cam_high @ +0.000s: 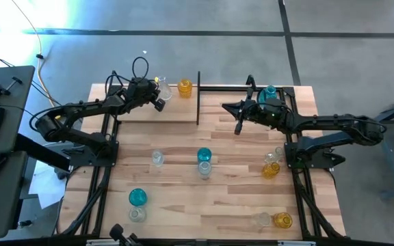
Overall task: Sort vases onto shelf
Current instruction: Put the transparent vase on the shelf, then put the blue vase on the shelf
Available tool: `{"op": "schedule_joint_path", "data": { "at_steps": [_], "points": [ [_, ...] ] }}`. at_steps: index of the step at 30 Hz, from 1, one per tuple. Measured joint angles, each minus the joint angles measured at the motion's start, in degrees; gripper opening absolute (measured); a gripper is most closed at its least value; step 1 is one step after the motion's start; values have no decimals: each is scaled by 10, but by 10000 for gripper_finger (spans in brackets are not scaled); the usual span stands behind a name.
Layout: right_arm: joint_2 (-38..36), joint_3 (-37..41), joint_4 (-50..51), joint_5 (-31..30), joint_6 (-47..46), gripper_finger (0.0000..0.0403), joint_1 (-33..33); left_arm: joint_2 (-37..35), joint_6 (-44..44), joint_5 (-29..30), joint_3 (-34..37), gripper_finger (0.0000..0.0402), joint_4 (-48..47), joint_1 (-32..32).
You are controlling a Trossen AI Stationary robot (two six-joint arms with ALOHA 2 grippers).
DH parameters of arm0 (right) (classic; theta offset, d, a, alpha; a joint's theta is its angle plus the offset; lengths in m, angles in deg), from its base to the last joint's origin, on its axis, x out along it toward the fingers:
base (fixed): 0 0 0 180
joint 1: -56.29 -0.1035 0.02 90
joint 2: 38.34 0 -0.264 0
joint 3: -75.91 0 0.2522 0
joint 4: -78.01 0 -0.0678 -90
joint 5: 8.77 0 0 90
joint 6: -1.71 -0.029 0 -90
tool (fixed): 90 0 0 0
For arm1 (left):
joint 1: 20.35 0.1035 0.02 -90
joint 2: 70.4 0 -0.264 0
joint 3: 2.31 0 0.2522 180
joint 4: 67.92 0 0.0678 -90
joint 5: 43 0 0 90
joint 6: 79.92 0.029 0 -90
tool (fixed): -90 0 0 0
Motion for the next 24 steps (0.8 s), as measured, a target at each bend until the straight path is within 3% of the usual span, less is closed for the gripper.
{"op": "schedule_joint_path", "data": {
  "at_steps": [7, 12, 16, 19, 24],
  "points": [
    [-8, 0, 4, 0, 0, 0, 0, 0, -2, -18, 0, 0, 3, 0],
    [-53, 0, 39, -14, 0, 0, 2, 0, -2, -34, 0, 0, 13, 0],
    [-90, 0, 115, -89, 0, 0, 14, -9, -6, -58, 0, 0, 15, 0],
    [-102, 0, 171, -180, -30, 7, 29, -20, -13, -79, 0, 0, 11, -1],
    [-114, 0, 292, -287, -120, 59, 64, -41, -28, -112, 0, 0, 14, -6]
  ]
}}
